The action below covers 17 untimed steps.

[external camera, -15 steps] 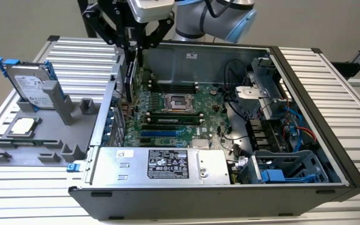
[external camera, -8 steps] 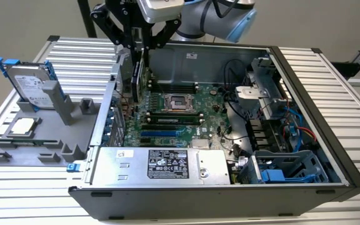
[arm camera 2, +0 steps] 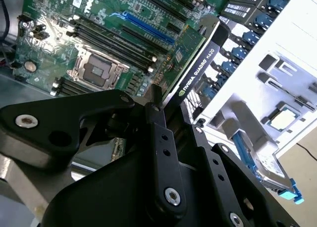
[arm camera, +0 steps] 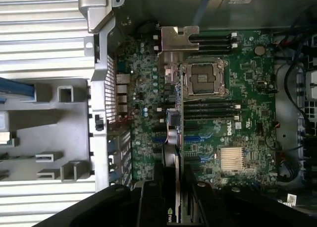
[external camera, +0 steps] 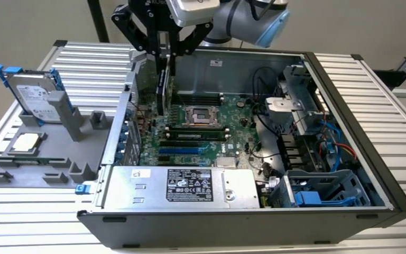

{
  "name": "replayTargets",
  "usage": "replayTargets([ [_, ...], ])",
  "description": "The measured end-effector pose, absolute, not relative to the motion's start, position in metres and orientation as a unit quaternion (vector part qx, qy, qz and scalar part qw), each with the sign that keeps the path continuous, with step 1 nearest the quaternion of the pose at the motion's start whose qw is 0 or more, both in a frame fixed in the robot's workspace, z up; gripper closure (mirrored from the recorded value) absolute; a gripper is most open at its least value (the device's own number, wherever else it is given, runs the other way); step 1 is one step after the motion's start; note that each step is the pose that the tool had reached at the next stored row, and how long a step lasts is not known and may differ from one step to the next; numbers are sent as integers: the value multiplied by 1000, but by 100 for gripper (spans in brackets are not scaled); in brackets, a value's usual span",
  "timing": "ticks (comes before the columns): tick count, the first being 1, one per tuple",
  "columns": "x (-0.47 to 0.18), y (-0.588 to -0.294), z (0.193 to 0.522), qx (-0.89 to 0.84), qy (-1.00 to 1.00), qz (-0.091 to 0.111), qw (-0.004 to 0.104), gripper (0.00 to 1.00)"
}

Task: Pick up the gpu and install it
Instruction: 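Pick up the gpu and move the gpu toward the slot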

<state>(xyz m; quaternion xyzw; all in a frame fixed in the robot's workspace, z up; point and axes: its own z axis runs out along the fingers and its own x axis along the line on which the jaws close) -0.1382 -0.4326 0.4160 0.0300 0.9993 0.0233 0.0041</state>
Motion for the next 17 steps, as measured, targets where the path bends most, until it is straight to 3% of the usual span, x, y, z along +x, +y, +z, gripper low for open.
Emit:
replayTargets([
  [17, -112, -433, 416, 29, 999, 23, 4, 100],
])
